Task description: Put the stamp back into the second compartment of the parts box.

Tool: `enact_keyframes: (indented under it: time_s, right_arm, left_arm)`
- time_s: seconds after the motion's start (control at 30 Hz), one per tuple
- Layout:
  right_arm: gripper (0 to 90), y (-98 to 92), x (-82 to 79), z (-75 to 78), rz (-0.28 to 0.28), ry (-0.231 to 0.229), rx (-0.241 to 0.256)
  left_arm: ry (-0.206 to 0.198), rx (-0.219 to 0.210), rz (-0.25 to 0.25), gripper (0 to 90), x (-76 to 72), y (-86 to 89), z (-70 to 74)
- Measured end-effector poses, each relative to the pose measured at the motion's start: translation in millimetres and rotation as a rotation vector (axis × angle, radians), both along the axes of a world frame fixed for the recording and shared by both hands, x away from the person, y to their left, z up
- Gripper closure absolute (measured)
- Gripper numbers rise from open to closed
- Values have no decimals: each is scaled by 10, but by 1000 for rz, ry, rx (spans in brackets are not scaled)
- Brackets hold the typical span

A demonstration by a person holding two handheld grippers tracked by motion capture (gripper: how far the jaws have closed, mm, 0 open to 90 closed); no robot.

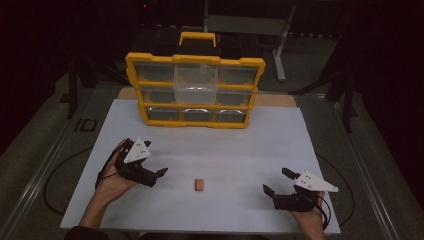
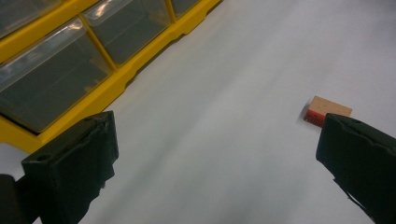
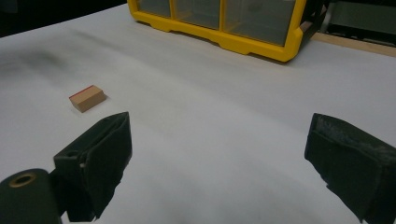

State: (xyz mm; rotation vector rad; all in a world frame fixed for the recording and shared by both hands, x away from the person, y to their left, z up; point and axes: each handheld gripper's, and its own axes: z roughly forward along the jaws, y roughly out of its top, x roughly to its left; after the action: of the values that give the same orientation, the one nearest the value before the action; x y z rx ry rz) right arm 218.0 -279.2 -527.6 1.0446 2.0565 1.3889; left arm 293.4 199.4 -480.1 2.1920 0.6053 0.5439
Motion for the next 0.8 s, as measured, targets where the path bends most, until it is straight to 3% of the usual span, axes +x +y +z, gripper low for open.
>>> enact_keyframes:
  time_s: [0.8]
  right_arm:
    - [72, 0, 5, -2, 7, -1, -1]
  left_arm:
    - [24, 41, -64, 1, 139, -271, -38]
